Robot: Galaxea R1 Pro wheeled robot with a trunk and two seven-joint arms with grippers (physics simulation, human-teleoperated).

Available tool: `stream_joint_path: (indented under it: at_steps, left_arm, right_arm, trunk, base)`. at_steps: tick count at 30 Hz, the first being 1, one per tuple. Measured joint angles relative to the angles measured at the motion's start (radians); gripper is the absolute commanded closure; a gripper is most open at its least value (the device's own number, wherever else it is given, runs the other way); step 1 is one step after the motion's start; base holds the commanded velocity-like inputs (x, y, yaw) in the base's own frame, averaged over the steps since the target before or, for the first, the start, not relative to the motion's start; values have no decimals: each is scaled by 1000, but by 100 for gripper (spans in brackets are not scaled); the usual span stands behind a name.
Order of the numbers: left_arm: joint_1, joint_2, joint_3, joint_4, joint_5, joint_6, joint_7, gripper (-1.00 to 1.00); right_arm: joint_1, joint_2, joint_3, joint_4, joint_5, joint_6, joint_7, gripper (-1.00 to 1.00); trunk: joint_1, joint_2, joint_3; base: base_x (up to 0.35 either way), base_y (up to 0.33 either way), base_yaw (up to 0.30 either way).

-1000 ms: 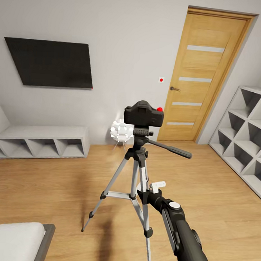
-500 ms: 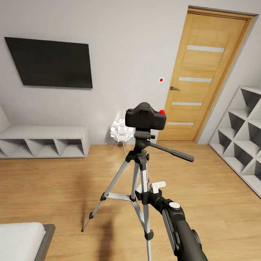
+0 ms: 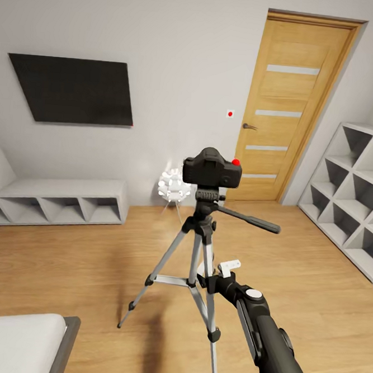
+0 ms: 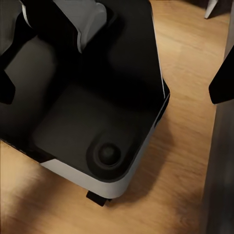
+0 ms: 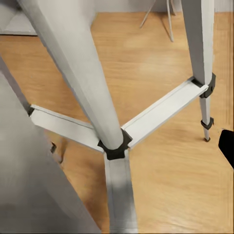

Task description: Attach the digital camera to the camera tripod in the bedroom.

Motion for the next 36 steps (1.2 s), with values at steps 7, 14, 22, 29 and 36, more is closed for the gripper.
stream_joint_path:
  at_steps: [7,14,22,29,36]
  left_arm:
    - [0,-2,1,0,1,0,0,-100]
    - [0,-2,0,0,1,0,0,-100]
    - [0,-2,0,0,1,0,0,-100]
    - [0,-2,0,0,1,0,0,-100]
    - [0,-1,0,0,0,0,0,-100]
  right_arm:
    - [0,-20,1,-1,-2,0,1,-100]
    - [0,-22,1,-1,0,1,1,-100]
    - [0,-22,1,0,0,0,1,-100]
    - [0,-22,1,0,0,1,1,-100]
    - [0,-23,-1,2,-6,2,1,-100]
  trunk:
    - [0,0,0]
    - [0,0,0]
    - [0,0,0]
    - [0,0,0]
    - [-1,0,0]
  base:
    - [-255,0,0]
    - [-52,0,0]
    - [-59,0,0]
    - [-195,0,0]
    - [-27,0,0]
